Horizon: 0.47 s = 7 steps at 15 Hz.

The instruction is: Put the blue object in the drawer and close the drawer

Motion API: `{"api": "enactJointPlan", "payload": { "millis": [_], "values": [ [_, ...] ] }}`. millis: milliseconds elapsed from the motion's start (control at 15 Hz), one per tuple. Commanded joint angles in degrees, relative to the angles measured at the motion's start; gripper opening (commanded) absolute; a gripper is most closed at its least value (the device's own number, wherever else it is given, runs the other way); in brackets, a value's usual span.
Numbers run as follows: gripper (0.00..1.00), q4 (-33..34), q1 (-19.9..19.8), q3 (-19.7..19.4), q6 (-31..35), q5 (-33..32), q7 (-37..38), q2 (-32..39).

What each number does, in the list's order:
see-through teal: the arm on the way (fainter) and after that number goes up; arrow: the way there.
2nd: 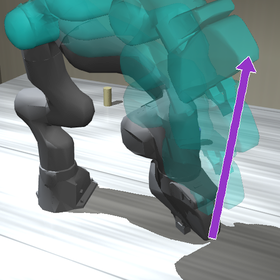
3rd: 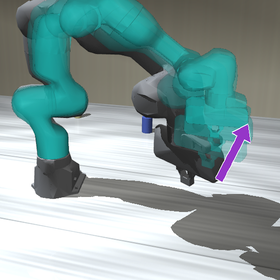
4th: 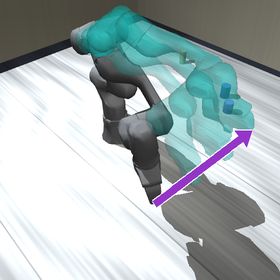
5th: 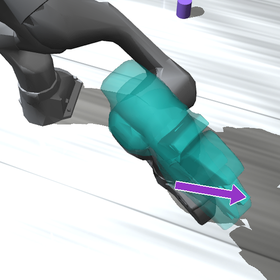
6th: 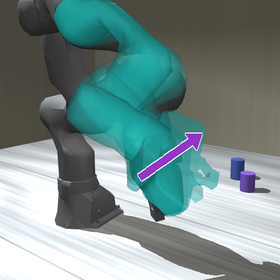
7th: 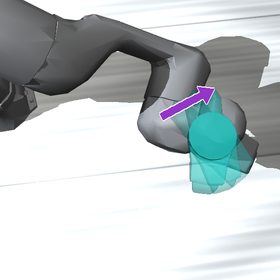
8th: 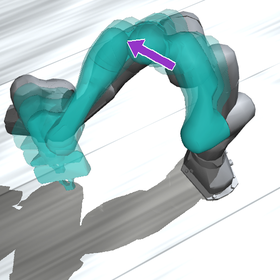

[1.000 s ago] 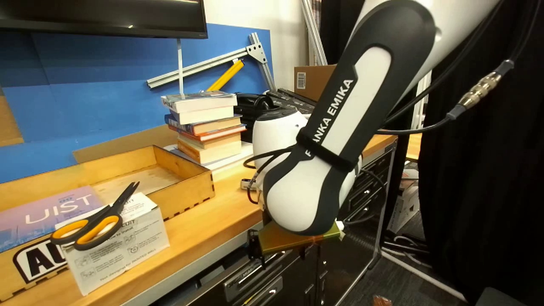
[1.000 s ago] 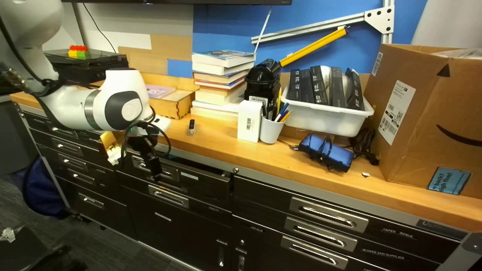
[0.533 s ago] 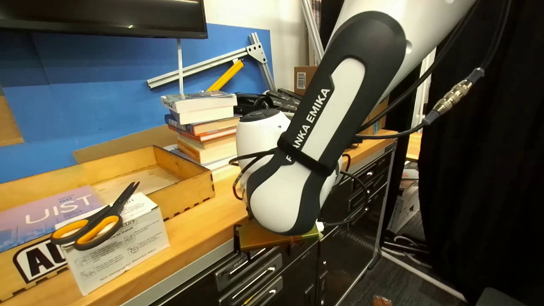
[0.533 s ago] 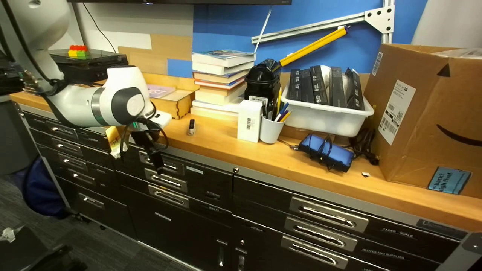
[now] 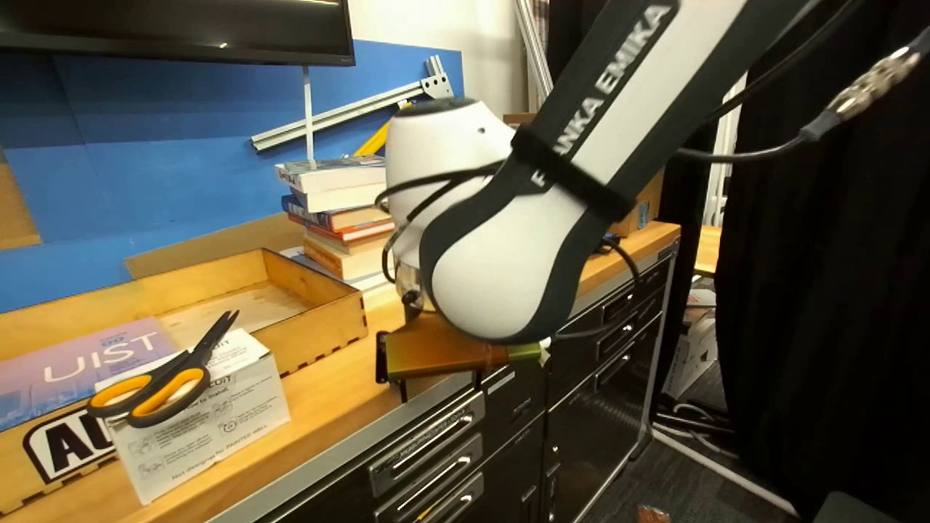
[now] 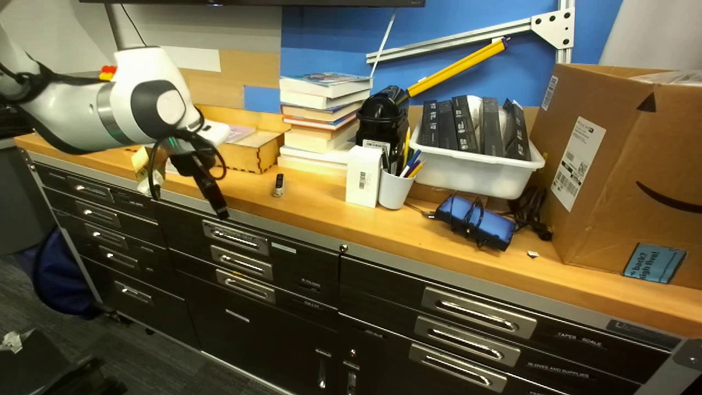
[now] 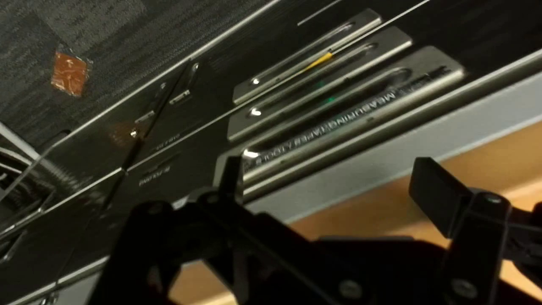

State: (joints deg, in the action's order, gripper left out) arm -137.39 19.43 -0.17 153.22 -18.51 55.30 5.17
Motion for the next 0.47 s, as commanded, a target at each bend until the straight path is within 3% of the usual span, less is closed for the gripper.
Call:
{"api": "enactJointPlan", "payload": {
  "millis": [0,200,267,400],
  "values": [
    [1.00,-1.0,-1.7,4.9,-8.5,-4.4,1.7,-12.3],
    [1.00,3.0,-3.2,10.7,-17.8,-4.4,-1.5,-17.3],
    [1.00,1.5,-4.9,10.7,-13.4,-3.3,-0.4,-14.2],
    [1.00,2.3,-4.9,12.8,-16.9,-3.2,-0.8,-17.3]
  ]
}}
